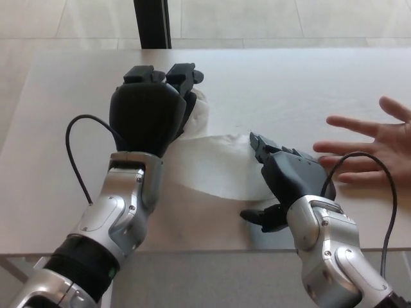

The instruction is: A toilet paper roll is kept in the middle of the desk infront of the robot. The robot places its left hand on the top of the toilet paper roll to hold it still and uses its right hand to tear off a piece of toilet paper from it and hands the paper to a person

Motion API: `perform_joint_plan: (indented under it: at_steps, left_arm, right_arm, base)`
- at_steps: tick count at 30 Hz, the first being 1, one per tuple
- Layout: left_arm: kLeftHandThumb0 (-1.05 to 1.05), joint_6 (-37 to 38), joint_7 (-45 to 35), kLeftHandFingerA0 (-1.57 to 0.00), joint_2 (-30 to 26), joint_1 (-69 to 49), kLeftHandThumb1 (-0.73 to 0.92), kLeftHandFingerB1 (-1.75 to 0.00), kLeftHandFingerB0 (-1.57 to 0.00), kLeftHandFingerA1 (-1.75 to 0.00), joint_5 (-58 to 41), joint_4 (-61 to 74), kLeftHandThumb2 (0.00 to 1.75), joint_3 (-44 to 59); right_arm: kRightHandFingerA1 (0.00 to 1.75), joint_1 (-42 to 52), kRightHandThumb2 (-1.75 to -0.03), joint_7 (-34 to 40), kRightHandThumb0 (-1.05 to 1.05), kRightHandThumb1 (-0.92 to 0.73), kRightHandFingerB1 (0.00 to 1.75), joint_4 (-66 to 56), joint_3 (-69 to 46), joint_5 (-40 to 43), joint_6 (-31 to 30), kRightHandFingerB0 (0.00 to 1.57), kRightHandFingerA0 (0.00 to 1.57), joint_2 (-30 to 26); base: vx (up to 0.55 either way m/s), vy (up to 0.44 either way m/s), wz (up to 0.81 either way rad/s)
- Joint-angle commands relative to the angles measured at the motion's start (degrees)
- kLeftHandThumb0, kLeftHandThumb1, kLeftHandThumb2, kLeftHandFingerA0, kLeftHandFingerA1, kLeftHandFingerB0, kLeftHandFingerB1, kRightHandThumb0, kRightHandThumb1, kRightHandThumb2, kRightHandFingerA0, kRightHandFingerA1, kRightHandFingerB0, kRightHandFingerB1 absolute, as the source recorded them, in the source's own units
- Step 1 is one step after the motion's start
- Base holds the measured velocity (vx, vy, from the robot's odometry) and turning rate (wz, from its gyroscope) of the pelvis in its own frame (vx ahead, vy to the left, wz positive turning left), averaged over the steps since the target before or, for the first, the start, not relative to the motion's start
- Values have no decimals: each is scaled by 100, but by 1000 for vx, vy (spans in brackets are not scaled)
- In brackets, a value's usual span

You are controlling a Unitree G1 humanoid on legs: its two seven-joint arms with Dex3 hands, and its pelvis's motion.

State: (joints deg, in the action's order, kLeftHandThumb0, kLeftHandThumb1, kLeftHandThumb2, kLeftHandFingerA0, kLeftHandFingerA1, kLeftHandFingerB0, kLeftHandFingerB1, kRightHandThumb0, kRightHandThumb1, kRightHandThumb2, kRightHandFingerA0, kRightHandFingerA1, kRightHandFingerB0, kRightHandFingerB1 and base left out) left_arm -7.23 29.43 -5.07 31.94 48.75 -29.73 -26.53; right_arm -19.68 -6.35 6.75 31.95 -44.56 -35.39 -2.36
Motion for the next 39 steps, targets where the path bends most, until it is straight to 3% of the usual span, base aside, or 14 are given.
perform_joint_plan:
  at_steps: [1,8,10,11,12,22,23,26,30,32,35,36,37,39]
  left_arm:
    - [-22,-684,-589,-46,-81,-421,68,-56,-52,-46,20,-502,59,-98]
    - [-21,-819,-556,-49,104,-319,66,-60,-50,-47,-69,-617,59,-20]
    - [-19,-782,-489,-52,131,-307,65,-61,-52,-50,-90,-672,60,-7]
    - [-19,-786,-486,-52,133,-301,65,-61,-52,-50,-91,-682,60,-8]
    - [-19,-787,-512,-51,149,-298,65,-65,-50,-52,-143,-666,61,29]
    - [-19,-791,-501,-51,197,-289,65,-69,-47,-55,-155,-697,62,63]
    - [-22,-736,-657,-52,247,-298,61,-52,-55,-46,-164,-534,58,-6]
    - [-20,-700,-839,-49,217,-312,69,-50,-54,-45,-120,-312,62,-102]
    - [-18,-683,-822,-51,268,-305,69,-51,-57,-45,-109,-224,62,-158]
    - [-17,-715,-882,-51,325,-249,68,-52,-56,-46,-84,-214,61,-217]
    - [-18,-738,-906,-50,371,-235,69,-52,-56,-45,-75,-160,62,-288]
    - [-18,-737,-883,-49,395,-226,68,-54,-57,-46,-42,-146,61,-344]
    - [-18,-684,-868,-53,404,-247,67,-52,-53,-49,-1,-134,62,-438]
    - [-16,-656,-858,-53,403,-287,67,-53,-54,-50,6,-92,63,-521]
  right_arm:
    - [0,-392,-61,-1933,-60,-32,1,140,491,31,-931,0,0,-371]
    - [0,-267,-65,-1162,-53,-42,0,411,576,-74,-898,0,0,-2]
    - [17,-224,-61,-845,-56,-25,0,514,518,-48,-886,0,0,160]
    - [17,-225,-61,-824,-56,-25,0,524,513,-47,-888,0,0,174]
    - [0,-205,-65,-595,-44,-43,5,603,472,-50,-831,2,0,277]
    - [0,-224,-67,-431,-44,-45,0,765,441,-89,-812,6,0,394]
    - [17,244,-69,552,-56,-48,23,1005,355,101,-299,5,0,817]
    - [36,516,-72,830,-55,-52,37,954,304,47,-147,6,0,806]
    - [34,654,-59,1027,-47,-61,31,962,211,79,7,6,0,855]
    - [33,705,-72,1128,-54,-53,36,962,238,45,159,6,0,834]
    - [30,716,-60,1191,-52,-61,33,1009,382,-66,279,4,0,785]
    - [12,680,-75,1277,-60,-60,15,1129,417,-84,344,8,0,813]
    - [26,701,-88,1435,-71,-53,13,1211,434,-90,424,0,0,862]
    - [28,717,-90,1542,-68,-54,16,1253,500,-174,457,0,0,841]
  base:
    - [0,0,0]
    - [0,0,0]
    - [0,0,0]
    - [0,0,0]
    - [0,0,0]
    - [0,0,0]
    - [0,0,0]
    - [0,0,0]
    - [0,0,0]
    - [0,0,0]
    - [0,0,0]
    - [0,0,0]
    - [0,0,0]
    - [0,0,0]
